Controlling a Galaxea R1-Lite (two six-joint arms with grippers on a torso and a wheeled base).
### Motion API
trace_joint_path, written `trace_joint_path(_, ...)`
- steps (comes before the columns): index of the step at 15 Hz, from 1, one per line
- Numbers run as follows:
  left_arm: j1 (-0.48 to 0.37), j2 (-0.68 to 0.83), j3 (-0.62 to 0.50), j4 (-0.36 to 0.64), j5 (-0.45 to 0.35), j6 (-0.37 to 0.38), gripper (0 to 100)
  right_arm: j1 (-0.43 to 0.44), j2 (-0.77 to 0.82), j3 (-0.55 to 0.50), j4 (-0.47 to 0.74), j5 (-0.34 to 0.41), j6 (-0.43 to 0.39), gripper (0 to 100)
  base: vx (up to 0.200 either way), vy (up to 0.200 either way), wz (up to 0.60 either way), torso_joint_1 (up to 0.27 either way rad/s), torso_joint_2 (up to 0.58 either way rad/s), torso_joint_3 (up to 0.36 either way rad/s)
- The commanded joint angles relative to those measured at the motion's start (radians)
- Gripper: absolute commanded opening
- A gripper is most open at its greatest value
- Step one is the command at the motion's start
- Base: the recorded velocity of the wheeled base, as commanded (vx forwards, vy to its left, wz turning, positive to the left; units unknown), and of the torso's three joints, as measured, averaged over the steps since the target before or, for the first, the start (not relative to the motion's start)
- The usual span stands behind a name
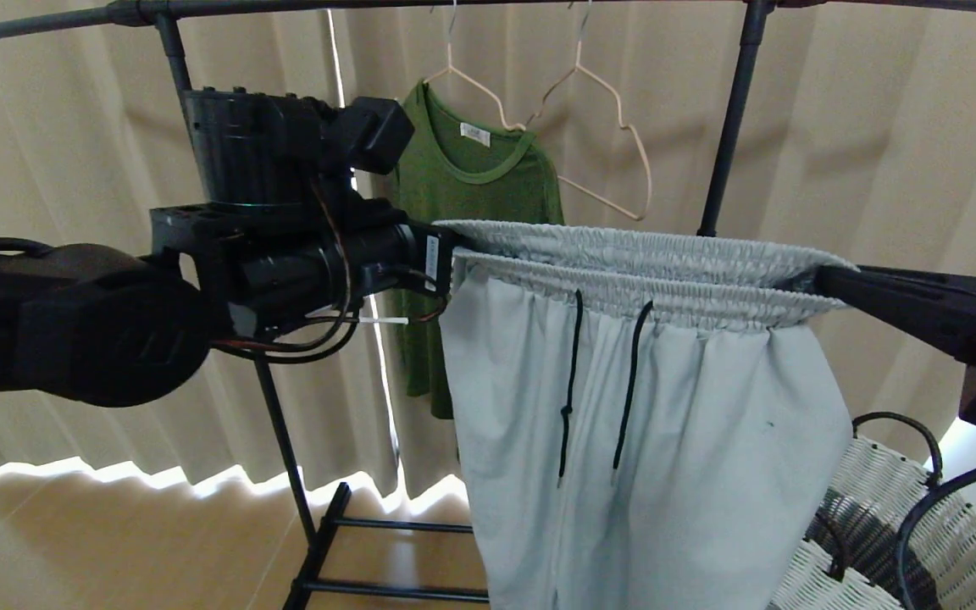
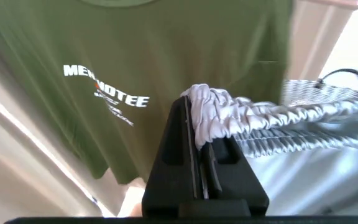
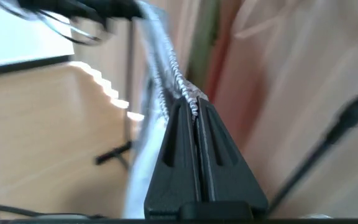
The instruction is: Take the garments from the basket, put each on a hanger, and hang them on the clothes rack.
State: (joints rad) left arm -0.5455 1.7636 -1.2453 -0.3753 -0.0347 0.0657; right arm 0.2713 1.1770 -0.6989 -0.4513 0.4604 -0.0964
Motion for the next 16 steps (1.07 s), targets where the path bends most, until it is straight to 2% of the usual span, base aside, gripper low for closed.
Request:
trace_joint_path(1,0.006,-0.156,0.055,0.081,-0.09,0.0,0,-0.009,0.093,-0.004,-0.118,-0.006,-0.008,0,0.0,0.0,0.0,0.0,0.0,0.0)
trace_joint_path(4,0.009,-0.28,0.056,0.204,-0.221,0.0,0,-0.009,0.205,-0.011,-0.325,-0.028,-0.005,0,0.0,0.0,0.0,0.0,0.0,0.0)
trace_joint_path(5,0.007,-0.319,0.061,0.216,-0.252,0.002,0,-0.009,0.251,-0.027,-0.394,-0.028,0.003,0,0.0,0.0,0.0,0.0,0.0,0.0)
trace_joint_path(7,0.003,-0.339,0.07,0.214,-0.255,0.002,0,-0.007,0.299,-0.054,-0.445,-0.028,0.021,0,0.0,0.0,0.0,0.0,0.0,0.0)
trace_joint_path(12,0.004,-0.339,0.104,0.207,-0.252,0.006,0,-0.006,0.312,-0.065,-0.449,-0.031,0.023,0,0.0,0.0,0.0,0.0,0.0,0.0)
trace_joint_path(13,0.007,-0.334,0.098,0.204,-0.249,0.011,0,-0.006,0.311,-0.063,-0.446,-0.04,0.021,0,0.0,0.0,0.0,0.0,0.0,0.0)
trace_joint_path(14,0.024,-0.306,0.079,0.188,-0.211,0.043,0,-0.007,0.303,-0.065,-0.438,-0.062,0.021,0,0.0,0.0,0.0,0.0,0.0,0.0)
trace_joint_path(16,0.041,-0.228,0.037,0.124,-0.062,0.072,0,-0.017,0.277,-0.067,-0.397,-0.074,0.02,0,0.0,0.0,0.0,0.0,0.0,0.0)
